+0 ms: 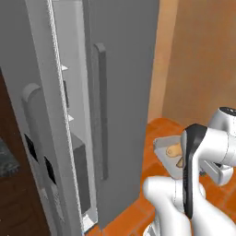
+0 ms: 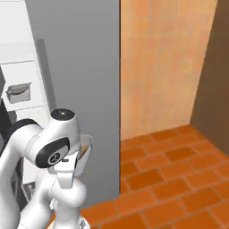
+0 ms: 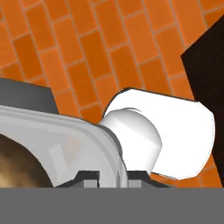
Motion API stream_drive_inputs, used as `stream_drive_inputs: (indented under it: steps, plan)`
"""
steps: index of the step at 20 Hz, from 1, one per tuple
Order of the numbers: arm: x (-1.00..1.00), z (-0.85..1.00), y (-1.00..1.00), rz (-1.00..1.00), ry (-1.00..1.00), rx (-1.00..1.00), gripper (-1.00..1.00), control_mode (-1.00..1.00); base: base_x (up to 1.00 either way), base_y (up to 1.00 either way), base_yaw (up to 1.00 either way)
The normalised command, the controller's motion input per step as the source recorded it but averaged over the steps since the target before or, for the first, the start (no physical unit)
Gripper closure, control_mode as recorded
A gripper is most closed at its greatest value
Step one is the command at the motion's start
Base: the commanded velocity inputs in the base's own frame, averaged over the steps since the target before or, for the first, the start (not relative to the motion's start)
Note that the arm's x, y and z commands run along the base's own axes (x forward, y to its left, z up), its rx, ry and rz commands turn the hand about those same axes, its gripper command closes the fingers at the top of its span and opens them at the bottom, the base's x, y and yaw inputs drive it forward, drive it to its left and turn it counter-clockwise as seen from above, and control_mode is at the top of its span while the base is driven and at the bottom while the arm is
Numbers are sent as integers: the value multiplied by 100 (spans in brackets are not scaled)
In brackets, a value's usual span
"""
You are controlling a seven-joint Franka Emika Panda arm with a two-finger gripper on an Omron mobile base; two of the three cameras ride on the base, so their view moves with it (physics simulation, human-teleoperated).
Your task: Take the meat container that has the fish and place it on the second highest rack of the freezer. Then take the vegetable container that has the sweet potato and squash and place it on the highest rack of the freezer.
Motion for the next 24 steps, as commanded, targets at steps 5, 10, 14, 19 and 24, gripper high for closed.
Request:
stream_drive_inputs:
  steps: [5,10,14,19,24]
  plan:
    - [0,0,0,0,0,0,100,100,-70,-20,80]
    - [0,0,0,0,0,0,100,100,-7,-42,58]
    - [0,0,0,0,0,0,100,100,26,-67,56]
    - [0,0,0,0,0,0,100,100,6,-40,25]
    - [0,0,0,0,0,0,100,100,-6,-1,47]
